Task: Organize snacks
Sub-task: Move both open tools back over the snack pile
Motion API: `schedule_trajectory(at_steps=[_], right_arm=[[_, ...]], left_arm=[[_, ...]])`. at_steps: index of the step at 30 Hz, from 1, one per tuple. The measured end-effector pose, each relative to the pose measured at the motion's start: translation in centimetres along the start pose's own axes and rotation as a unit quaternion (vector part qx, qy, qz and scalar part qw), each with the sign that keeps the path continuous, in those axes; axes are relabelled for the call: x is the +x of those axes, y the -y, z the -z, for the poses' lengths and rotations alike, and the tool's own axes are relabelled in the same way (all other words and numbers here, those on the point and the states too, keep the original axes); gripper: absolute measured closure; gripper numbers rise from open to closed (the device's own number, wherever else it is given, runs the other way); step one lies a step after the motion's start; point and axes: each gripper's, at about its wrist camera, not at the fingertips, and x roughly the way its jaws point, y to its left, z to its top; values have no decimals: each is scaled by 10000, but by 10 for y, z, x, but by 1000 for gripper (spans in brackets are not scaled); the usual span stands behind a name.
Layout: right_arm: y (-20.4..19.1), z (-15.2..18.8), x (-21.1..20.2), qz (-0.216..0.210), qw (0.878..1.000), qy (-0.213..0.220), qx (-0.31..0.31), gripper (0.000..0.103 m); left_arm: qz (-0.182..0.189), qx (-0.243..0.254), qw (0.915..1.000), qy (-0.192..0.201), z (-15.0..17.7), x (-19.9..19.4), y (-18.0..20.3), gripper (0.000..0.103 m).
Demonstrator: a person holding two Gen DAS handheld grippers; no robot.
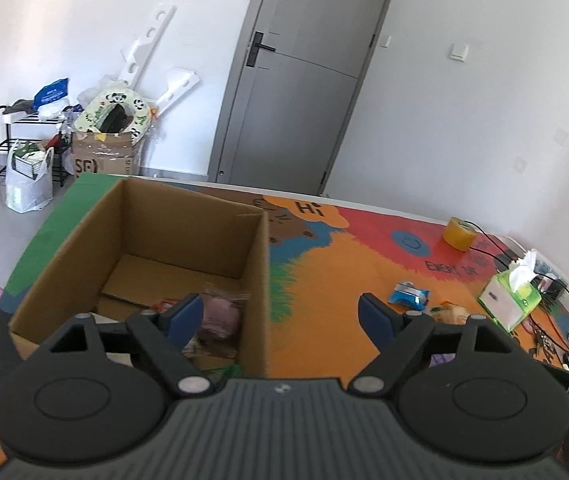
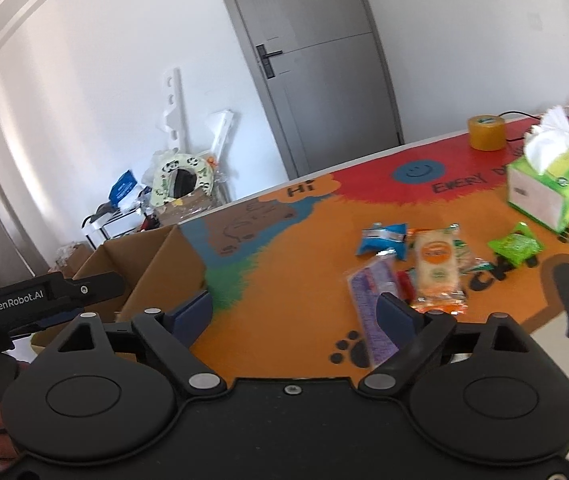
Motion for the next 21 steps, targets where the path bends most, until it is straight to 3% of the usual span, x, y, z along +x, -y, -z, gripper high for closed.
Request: schedule_trajectory(at_steps=[17,21], right_arm=[[65,1,-18,413,9983,145,384,11],[75,2,-18,437,9979,136,453,17]], left_arm=[[313,334,9987,-207,14,22,54,19],[397,372,9982,-271,19,29,65,19]])
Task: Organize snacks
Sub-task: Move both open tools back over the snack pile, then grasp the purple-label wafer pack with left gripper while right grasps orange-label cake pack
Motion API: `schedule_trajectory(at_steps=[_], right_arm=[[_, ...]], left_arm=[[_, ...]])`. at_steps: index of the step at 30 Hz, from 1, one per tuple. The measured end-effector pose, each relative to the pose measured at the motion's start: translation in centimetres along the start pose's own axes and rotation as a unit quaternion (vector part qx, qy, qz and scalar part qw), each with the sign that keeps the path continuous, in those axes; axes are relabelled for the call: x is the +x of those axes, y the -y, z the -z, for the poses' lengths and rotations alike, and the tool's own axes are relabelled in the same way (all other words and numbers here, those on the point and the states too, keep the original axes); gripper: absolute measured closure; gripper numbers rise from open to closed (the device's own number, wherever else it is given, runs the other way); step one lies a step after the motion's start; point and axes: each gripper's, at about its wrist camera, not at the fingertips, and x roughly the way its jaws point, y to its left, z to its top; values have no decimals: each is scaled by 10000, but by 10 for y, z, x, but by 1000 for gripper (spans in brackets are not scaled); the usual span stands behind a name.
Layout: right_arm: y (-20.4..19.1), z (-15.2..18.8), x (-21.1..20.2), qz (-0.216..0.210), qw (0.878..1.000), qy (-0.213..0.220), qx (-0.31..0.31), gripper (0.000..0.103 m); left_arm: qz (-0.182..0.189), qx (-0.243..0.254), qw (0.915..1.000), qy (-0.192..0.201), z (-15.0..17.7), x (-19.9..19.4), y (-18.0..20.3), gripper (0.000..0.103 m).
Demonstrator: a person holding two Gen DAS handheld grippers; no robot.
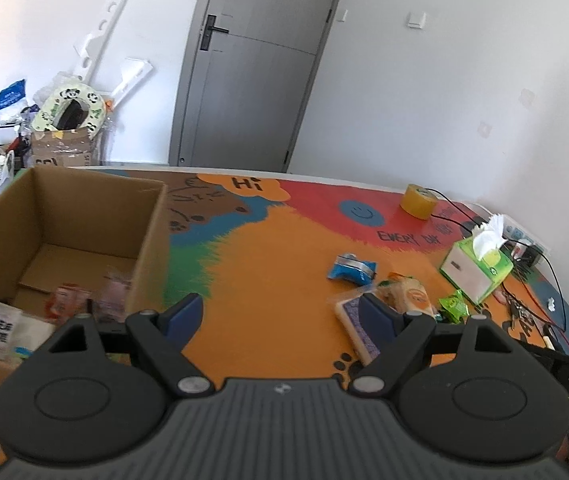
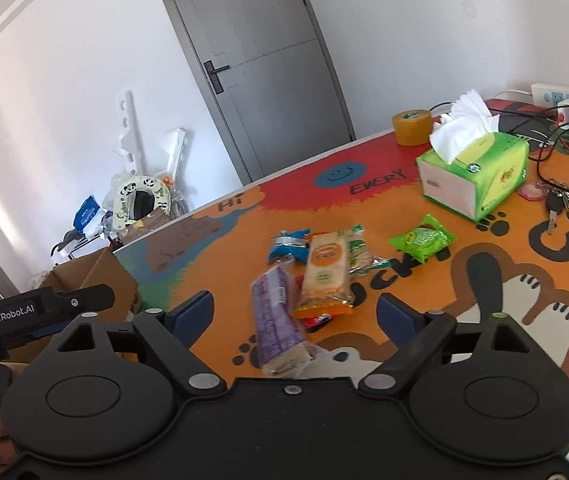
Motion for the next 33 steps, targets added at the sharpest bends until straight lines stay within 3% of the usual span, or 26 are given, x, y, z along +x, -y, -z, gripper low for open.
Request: schedule_trajectory(at_steps=[8,30,32,33], right_arm=[[15,-2,8,-10,9999,-48,110,29],[32,-6,84,-150,9983,-483,289,39],[32,-6,91,-165,9981,-520,287,44],[33,-6,93,-177,9979,-547,295,53]], left_arm=[[96,61,9998,-136,5,19,19,19],[-51,96,9983,-567,12,83,39,21],[-58,98,9980,-619,13,89,40,21],[-59,102,9979,-637,14,91,41,21]])
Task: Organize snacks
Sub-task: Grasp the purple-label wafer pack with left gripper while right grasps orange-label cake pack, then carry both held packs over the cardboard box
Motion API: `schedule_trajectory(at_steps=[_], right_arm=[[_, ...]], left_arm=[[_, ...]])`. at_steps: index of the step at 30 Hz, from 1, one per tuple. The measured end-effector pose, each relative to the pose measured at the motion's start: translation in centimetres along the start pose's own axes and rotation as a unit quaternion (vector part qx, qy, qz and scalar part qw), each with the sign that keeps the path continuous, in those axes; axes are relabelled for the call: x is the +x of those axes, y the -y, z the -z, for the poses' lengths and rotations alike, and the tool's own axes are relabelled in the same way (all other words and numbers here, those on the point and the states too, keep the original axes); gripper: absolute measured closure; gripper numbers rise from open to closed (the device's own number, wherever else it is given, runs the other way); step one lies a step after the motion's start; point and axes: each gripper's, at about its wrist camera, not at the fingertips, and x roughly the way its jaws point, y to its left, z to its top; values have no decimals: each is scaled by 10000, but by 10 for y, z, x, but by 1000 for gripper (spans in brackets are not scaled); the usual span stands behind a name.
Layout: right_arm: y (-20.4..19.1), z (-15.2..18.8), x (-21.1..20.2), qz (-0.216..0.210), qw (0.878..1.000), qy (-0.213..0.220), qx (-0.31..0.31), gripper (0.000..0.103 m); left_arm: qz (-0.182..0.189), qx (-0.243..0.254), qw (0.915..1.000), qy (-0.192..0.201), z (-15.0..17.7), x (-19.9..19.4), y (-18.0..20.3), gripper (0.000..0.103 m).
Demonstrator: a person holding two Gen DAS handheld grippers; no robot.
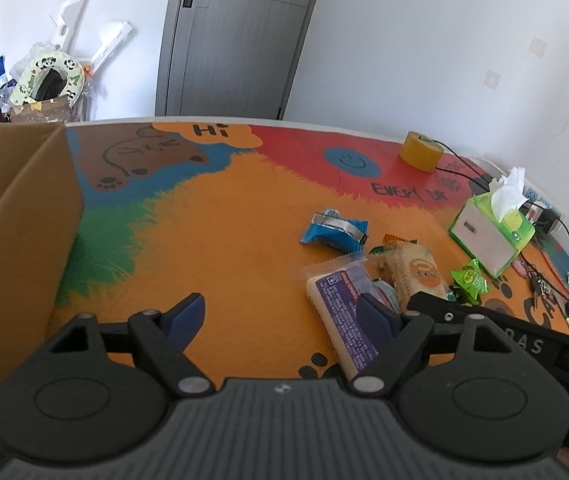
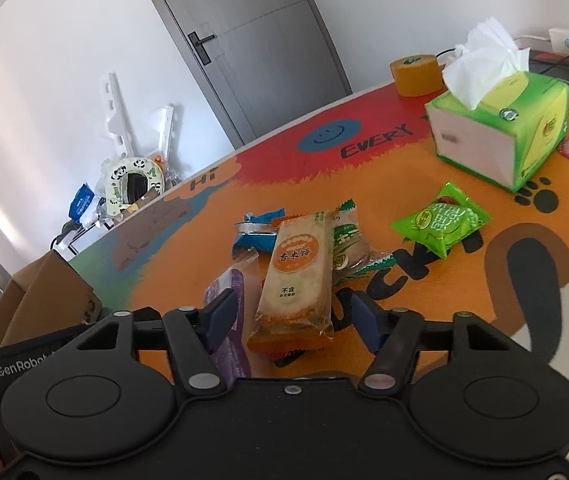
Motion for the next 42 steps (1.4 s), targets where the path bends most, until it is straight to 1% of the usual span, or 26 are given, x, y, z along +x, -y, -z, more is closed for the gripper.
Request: schedule_trajectory(at_steps=[1,3,8,16,21,23,25,26,28,30,31,32,33,36,42], right_arm=[[1,0,3,-26,10000,-54,18,64],[4,0,7,-95,9998,-174,60,65],[10,2,-4,-109,9999,5,60,68],[26,7,-21,42,9999,100,101,69],[32,11,-26,122,9998,86,142,69],[33,11,-30,164,9997,92,127,69],[35,12,-34,218,9996,96,118,69],[36,13,-35,239,9996,87,126,69],[39,16,-37,268,9995,43,138,68],[37,18,-37,294,9995,9,103,65],[35,18,-37,327,9995,16,43,62],[33,18,-37,365,9993,36,-19,60],[32,17,-35,385,9992,38,-55,58],[31,14,-28,387,9992,41,-54,57],[25,13,-12,488,9986,5,-190,53]], left_arm=[[-6,11,10000,-18,0,2,1,21],[-1,16,10000,-51,0,7,4,21],[37,64,9999,-120,0,16,13,21],[207,274,9992,-197,6,23,37,21],[233,322,9989,-257,13,30,45,23],[242,333,9988,-283,15,32,46,26],[273,320,9985,-351,18,35,47,33],[316,309,9984,-366,19,36,48,35],[363,371,9981,-345,20,37,51,41],[383,529,9973,-342,22,37,54,45],[358,599,9970,-341,23,37,55,51],[320,649,9968,-346,23,36,55,54],[296,665,9967,-347,23,36,54,60],[319,624,9969,-365,22,34,46,68],[249,565,9975,-353,21,30,32,70]])
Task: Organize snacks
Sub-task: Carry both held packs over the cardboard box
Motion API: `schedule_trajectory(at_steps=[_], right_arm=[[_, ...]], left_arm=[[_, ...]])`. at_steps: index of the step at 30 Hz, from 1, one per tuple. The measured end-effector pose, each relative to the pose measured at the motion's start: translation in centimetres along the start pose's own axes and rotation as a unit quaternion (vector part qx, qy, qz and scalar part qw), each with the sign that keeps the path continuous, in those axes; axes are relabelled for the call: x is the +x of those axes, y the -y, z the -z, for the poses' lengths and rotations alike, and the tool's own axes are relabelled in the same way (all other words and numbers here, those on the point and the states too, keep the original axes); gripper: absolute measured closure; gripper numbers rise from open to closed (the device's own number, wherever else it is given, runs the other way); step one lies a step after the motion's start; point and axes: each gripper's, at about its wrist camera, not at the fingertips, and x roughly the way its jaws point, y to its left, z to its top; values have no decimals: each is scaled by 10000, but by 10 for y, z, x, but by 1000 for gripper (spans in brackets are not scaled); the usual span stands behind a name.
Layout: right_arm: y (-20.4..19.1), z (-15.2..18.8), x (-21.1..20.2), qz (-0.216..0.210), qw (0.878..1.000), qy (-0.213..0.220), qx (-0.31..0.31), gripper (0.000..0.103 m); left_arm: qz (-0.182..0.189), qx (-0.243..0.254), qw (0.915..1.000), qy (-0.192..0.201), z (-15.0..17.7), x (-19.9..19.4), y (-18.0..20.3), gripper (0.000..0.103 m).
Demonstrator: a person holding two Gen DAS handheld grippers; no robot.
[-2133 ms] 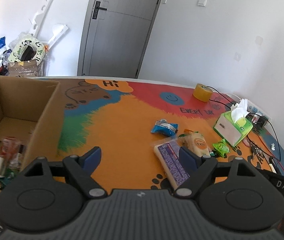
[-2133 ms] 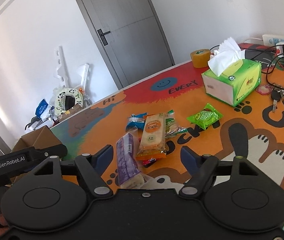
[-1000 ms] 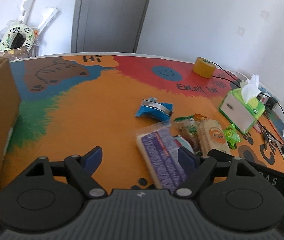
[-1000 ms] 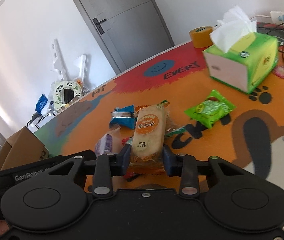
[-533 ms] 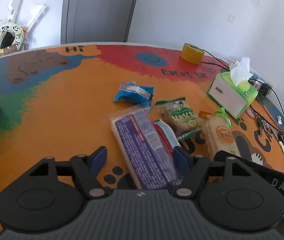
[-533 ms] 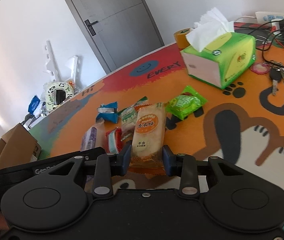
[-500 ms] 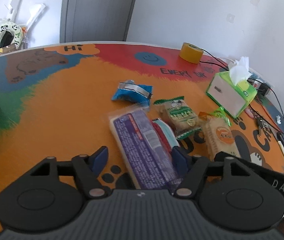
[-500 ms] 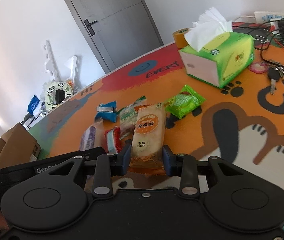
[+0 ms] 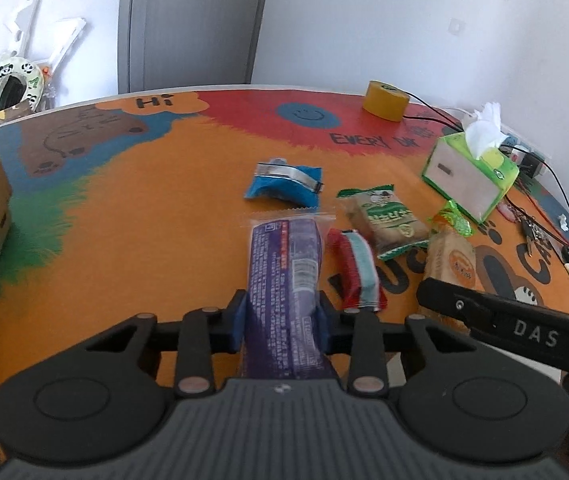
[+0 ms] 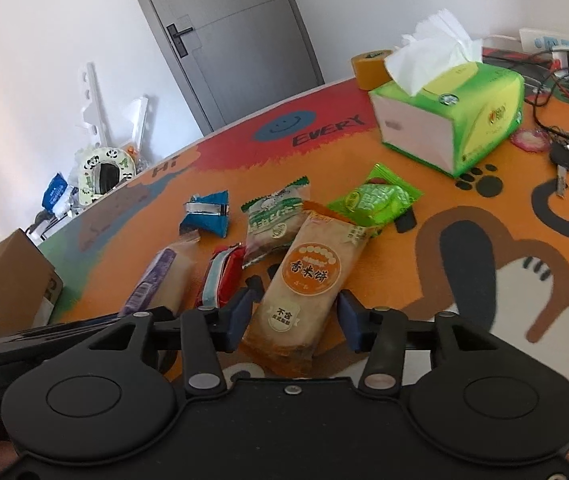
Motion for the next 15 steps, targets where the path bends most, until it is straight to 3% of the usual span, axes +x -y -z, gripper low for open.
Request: schedule_trajectory(at_steps=[5,15], right_arm=[[-6,3,-1,-8,10000,0,-70,62],[-16,8,-22,-248,9996,118,0,64]], left_arm=[[-22,-40,10000,4,2,-4,-6,72],[133,-185,9996,163,6,-30,-14,75]])
